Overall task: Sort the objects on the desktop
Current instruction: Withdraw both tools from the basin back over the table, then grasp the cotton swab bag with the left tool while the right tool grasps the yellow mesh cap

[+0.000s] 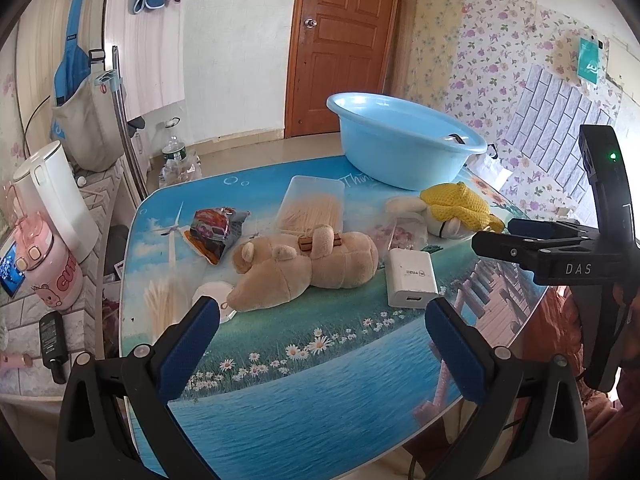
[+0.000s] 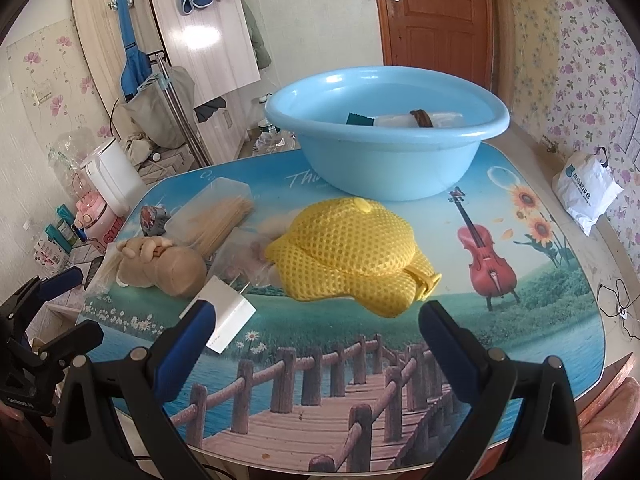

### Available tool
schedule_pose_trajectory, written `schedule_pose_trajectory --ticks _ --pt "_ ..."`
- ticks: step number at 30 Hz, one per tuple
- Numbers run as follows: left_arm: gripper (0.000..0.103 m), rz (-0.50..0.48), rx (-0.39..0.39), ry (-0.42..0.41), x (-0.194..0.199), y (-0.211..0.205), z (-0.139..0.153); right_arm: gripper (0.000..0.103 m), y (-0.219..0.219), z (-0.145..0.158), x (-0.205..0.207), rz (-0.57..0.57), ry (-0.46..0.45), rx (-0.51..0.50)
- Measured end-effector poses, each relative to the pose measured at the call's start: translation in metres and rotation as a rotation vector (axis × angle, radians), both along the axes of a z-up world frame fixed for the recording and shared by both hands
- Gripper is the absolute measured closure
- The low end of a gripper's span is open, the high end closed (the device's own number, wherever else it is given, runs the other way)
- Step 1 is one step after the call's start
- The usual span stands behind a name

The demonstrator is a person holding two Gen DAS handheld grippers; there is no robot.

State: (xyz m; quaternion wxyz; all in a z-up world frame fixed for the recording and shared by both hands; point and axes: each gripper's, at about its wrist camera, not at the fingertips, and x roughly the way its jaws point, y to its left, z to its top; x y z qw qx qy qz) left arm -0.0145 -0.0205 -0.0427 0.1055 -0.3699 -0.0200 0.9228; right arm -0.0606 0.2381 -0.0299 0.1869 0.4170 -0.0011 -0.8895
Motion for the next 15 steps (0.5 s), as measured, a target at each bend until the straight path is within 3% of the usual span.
schedule_pose_trajectory --ticks 15 --pt "0.0 0.033 0.004 -0.012 0.005 -0.017 -0.009 0.0 0.0 -0.001 -0.002 -0.006 -0.006 0.006"
